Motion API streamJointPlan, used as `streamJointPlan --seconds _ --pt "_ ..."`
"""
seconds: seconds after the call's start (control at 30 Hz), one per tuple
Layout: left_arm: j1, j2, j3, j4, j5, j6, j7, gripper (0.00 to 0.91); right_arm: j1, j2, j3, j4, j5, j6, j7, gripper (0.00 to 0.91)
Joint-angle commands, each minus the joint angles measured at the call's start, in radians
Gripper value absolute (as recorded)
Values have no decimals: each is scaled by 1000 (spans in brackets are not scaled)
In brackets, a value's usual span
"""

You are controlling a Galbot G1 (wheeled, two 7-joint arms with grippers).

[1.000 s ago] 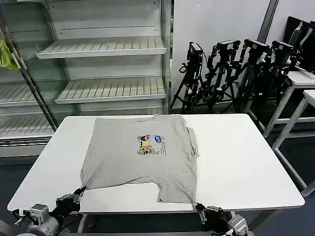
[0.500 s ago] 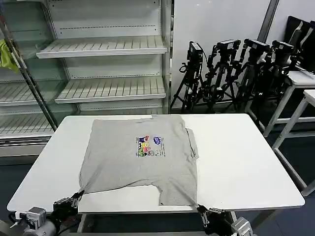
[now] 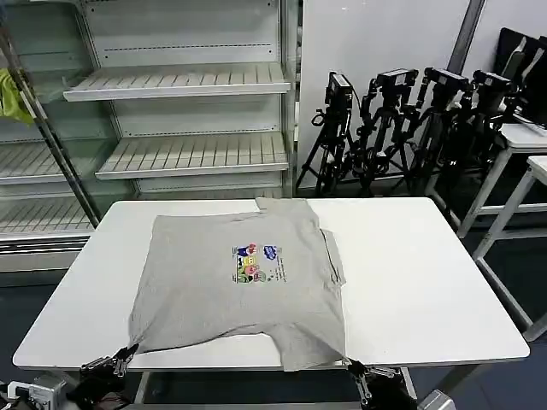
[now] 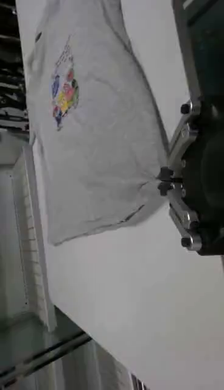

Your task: Fold and organize the clothes.

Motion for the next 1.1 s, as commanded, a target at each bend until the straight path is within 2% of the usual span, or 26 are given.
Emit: streamJointPlan --seconds 0.03,0.1,0.2,0.4,0.53,0.83,1.1 --pt "14 3 -26 -34 2 -12 -1 60 2 -10 67 19 15 21 41 0" --pt "-28 3 -15 -9 4 -16 1 50 91 -1 32 -15 3 37 36 0" --pt "-97 3 7 32 14 -30 9 60 198 29 0 -85 -18 83 2 0" --pt "-247 15 47 112 11 -40 20 60 385 67 -149 -221 -59 128 -33 0" --pt "-341 27 89 162 9 -45 20 60 526 86 -251 -294 -66 131 -44 0" --pt "-600 1 293 335 58 -59 34 50 898 188 -520 -468 -84 125 -58 0" --pt "-761 -4 363 432 80 -69 36 60 1168 245 -712 -599 -74 120 -64 0"
